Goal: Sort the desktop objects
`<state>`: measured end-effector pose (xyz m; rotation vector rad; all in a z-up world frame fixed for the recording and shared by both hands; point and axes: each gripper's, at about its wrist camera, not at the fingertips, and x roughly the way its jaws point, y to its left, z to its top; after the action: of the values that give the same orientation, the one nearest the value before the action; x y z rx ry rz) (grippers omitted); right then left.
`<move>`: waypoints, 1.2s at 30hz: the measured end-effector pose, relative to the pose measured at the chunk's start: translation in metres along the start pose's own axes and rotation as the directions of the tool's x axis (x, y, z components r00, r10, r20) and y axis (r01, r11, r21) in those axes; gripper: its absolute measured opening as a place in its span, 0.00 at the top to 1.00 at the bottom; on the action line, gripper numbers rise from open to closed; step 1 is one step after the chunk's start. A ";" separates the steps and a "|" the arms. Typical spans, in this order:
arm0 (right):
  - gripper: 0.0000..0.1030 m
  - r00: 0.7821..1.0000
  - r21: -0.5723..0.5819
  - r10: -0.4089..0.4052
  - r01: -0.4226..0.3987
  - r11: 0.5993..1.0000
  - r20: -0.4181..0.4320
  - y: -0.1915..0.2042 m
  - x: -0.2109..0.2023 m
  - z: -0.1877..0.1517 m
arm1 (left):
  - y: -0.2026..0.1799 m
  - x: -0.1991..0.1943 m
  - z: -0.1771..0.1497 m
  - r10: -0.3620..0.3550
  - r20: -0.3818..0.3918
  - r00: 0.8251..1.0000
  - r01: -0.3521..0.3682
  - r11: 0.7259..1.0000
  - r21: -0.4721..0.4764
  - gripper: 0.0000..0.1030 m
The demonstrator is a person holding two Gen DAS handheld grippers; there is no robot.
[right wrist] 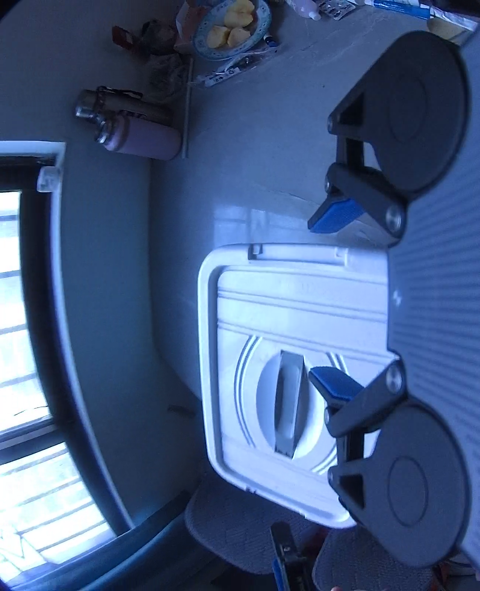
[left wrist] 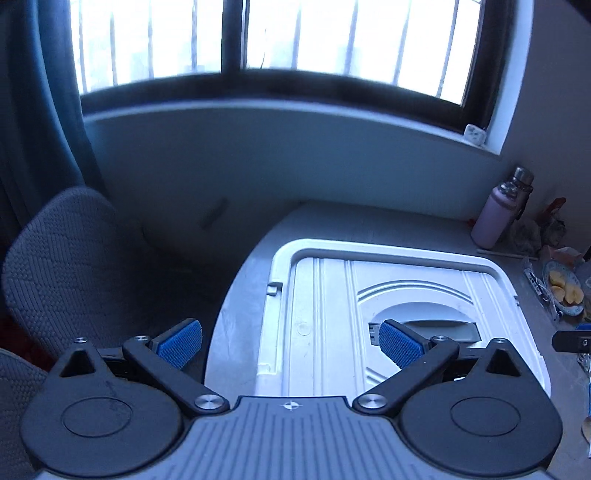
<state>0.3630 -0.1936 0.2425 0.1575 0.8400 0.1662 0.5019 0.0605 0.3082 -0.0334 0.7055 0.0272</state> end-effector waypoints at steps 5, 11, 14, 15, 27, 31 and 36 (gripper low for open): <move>0.22 0.986 -0.029 -0.067 0.073 0.997 0.152 0.029 -0.043 -0.043 | -0.014 -0.062 -0.032 -0.021 0.131 0.991 0.024 1.000 -0.015 0.00; 0.21 0.972 -0.073 -0.113 0.130 0.989 0.204 0.053 -0.042 -0.118 | -0.041 -0.069 -0.118 -0.030 0.089 0.996 0.017 0.989 0.149 0.00; 0.21 0.973 -0.064 -0.111 0.126 0.990 0.204 0.057 -0.029 -0.154 | -0.036 -0.058 -0.160 -0.013 0.081 0.997 0.005 0.996 0.091 0.00; 0.21 0.972 -0.054 -0.115 0.128 0.990 0.205 0.058 -0.025 -0.165 | -0.034 -0.053 -0.172 -0.001 0.082 0.997 -0.004 0.998 0.059 0.00; 0.21 0.956 -0.079 -0.061 0.087 0.993 0.288 0.062 0.016 -0.239 | -0.029 -0.016 -0.271 0.039 0.145 0.989 -0.045 0.998 0.040 0.00; 0.21 0.953 -0.081 -0.070 0.099 0.992 0.296 0.065 0.027 -0.250 | -0.029 -0.006 -0.286 0.015 0.142 0.990 -0.019 1.000 0.025 0.00; 0.21 0.947 -0.053 -0.089 0.110 0.992 0.308 0.065 0.037 -0.258 | -0.031 -0.001 -0.299 0.016 0.161 0.987 -0.025 0.998 0.056 0.00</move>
<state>0.1885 -0.1035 0.0595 0.0719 0.5308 0.0730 0.3086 0.0178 0.0817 0.0314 0.5454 0.0288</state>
